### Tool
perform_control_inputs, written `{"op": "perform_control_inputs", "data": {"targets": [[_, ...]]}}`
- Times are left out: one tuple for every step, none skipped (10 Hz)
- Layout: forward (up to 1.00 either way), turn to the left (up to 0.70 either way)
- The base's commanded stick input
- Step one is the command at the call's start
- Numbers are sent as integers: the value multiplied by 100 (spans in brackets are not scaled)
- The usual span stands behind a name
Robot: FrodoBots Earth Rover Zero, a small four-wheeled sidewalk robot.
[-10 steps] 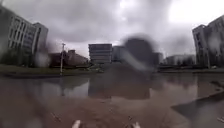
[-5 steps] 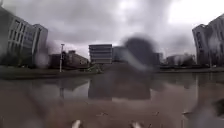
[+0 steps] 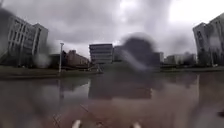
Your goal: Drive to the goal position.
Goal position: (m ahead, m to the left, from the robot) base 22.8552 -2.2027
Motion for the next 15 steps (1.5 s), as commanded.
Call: {"op": "perform_control_inputs", "data": {"targets": [[70, 0], [70, 0], [70, 0], [70, 0], [70, 0], [70, 0], [70, 0], [70, 0], [70, 0], [70, 0], [70, 0], [70, 0], [70, 0], [70, 0], [70, 0]]}}
